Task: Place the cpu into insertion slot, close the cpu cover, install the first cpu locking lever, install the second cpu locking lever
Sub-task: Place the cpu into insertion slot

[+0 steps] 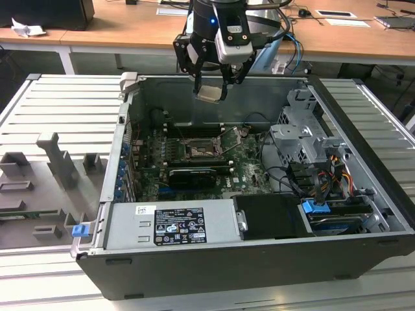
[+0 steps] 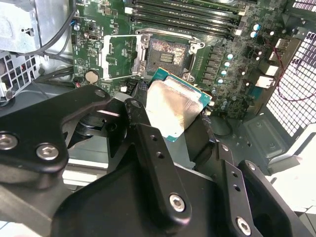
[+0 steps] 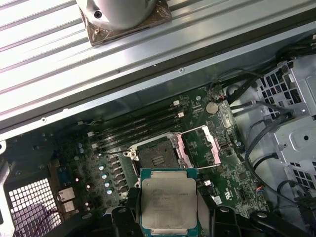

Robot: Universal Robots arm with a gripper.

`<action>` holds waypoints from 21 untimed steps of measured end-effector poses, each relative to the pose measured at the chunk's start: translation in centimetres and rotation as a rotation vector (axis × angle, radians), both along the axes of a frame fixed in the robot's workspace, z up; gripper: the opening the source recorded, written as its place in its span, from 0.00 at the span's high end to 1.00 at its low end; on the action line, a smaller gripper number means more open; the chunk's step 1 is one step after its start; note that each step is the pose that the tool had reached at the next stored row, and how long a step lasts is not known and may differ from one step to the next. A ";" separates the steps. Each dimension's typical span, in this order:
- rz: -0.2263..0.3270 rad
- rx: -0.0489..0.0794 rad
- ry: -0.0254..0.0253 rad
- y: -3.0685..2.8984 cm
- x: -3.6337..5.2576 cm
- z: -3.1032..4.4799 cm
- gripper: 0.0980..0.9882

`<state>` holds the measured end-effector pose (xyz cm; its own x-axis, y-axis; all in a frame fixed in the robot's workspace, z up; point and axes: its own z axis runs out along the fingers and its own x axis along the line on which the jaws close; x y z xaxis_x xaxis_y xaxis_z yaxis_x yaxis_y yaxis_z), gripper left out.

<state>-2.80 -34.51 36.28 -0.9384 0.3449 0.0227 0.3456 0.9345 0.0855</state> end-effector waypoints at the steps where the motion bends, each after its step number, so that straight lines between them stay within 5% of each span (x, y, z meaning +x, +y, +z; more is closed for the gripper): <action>1: 0.000 0.000 0.0000 0.00 0.00 -0.01 0.50; 21: -0.032 0.000 0.0000 0.00 0.00 -0.08 0.50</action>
<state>-2.80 -34.51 36.19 -0.9269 0.3745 0.0228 0.3750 0.9230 0.0856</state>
